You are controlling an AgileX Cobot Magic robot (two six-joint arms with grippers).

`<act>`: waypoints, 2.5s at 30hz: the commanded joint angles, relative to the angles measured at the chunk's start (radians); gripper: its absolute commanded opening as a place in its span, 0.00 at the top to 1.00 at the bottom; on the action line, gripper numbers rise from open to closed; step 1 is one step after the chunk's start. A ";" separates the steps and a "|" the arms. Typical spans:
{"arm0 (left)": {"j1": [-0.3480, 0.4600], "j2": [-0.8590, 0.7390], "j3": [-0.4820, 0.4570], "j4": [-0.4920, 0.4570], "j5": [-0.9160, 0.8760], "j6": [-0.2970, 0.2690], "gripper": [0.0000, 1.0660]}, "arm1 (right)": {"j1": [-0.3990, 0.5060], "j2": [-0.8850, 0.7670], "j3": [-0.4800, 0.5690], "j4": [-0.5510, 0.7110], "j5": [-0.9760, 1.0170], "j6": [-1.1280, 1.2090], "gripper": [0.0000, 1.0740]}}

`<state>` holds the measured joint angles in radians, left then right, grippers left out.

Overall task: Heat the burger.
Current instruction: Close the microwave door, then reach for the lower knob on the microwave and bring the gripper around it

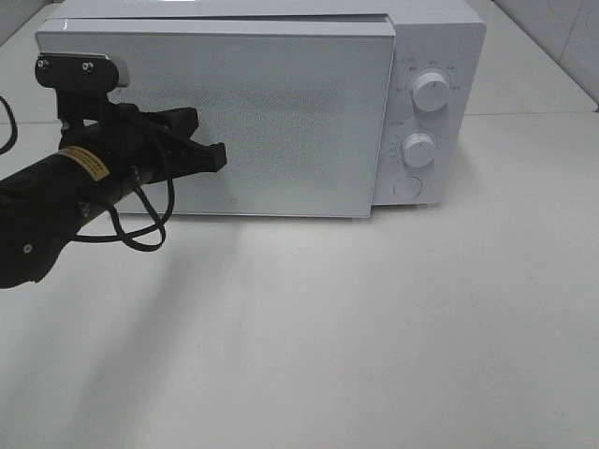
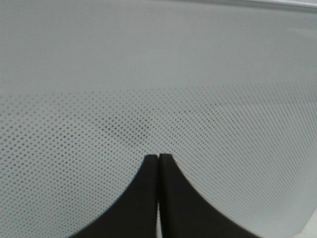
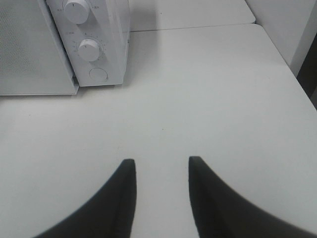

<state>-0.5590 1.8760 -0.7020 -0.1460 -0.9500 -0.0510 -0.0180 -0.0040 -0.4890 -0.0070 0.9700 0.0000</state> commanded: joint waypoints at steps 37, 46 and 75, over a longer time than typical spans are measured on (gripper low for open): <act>-0.022 0.076 -0.229 -0.117 0.084 0.143 1.00 | -0.004 -0.030 0.001 -0.003 -0.007 0.000 0.65; -0.033 0.080 -0.233 -0.149 0.085 0.156 1.00 | -0.004 -0.030 0.001 -0.003 -0.007 0.000 0.65; -0.105 0.128 -0.371 -0.162 0.132 0.190 1.00 | -0.004 -0.030 0.001 -0.003 -0.007 0.000 0.65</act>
<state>-0.6770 2.0000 -1.0410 -0.1970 -0.7480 0.1300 -0.0180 -0.0040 -0.4890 -0.0080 0.9700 0.0000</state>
